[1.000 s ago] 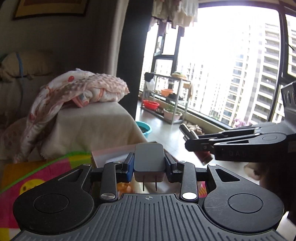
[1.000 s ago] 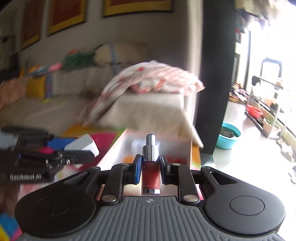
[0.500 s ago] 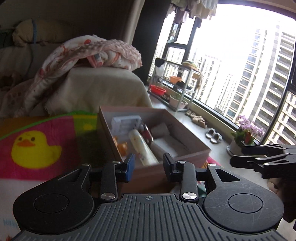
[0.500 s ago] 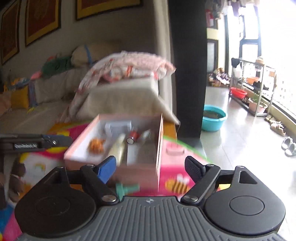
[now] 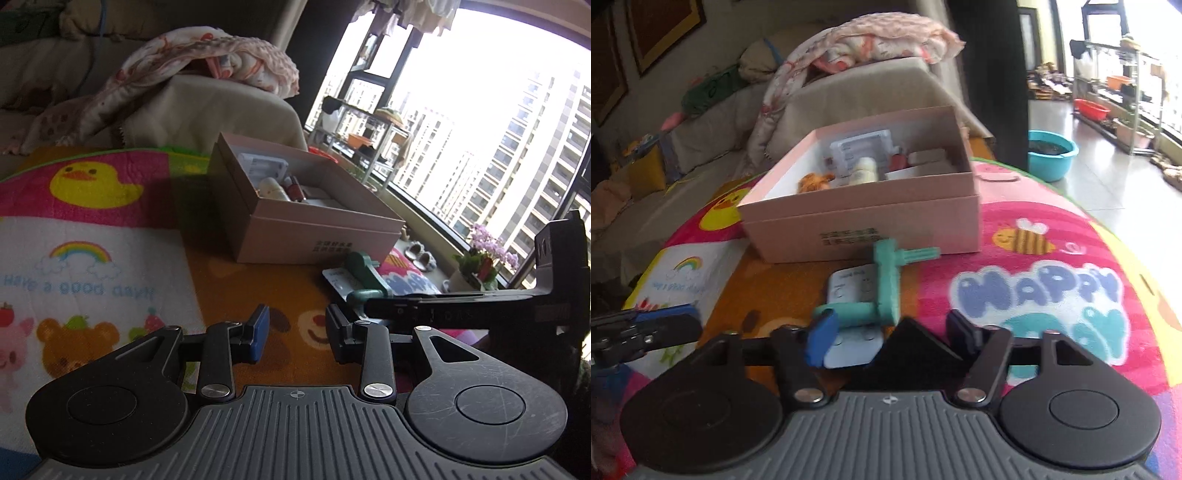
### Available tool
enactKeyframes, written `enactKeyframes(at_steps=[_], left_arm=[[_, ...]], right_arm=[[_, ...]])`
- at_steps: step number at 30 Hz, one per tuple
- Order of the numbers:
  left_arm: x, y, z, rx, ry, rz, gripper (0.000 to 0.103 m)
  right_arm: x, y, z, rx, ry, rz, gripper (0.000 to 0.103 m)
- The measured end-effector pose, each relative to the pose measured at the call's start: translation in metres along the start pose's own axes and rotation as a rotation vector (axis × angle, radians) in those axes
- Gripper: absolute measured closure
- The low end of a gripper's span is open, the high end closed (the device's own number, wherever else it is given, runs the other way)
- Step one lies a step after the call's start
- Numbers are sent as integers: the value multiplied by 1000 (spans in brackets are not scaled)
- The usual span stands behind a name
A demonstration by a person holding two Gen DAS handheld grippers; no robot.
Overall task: Organize rigid objects
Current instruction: 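Grasp the teal plastic toy piece with the left tool and lift it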
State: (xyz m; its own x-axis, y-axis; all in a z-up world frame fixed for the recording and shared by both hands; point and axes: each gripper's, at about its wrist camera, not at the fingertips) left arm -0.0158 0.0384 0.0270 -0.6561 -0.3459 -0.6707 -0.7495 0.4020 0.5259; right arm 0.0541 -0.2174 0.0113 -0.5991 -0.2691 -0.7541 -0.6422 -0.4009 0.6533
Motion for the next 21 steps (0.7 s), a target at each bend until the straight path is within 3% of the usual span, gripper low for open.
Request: enactKeyframes(at_steps=[6, 9, 11, 12, 13, 15, 21], left_arm=[[0, -1, 0, -7, -4, -4, 66], [1, -2, -4, -13, -41, -3, 66], [0, -4, -10, -3, -78, 3, 66], [-2, -6, -14, 11, -99, 7, 66], [-4, -8, -19, 25, -118, 10, 66], [-9, -15, -34, 53, -171, 14, 66], [-13, -65, -83, 77, -336, 69, 66]], right_arm=[[11, 6, 65, -92, 249, 1, 64], [18, 19, 80, -95, 320, -16, 62], [21, 30, 75, -29, 330, -44, 47], [22, 35, 71, 29, 338, -65, 36], [23, 40, 67, 97, 344, -84, 31], [23, 46, 54, 205, 333, -102, 31], [27, 64, -9, 271, 41, -161, 22]])
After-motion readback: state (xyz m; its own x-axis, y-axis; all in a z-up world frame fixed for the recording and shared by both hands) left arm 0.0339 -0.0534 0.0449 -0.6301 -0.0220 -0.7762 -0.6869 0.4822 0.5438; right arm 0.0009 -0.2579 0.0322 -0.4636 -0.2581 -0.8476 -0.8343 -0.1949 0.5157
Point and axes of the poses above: each gripper's, at about its wrist camera, not at the fingertips, and y roughly against the way its jaws point, z to its left, x to its underside, and after that the axes turned 14 degrees about y, right-handed
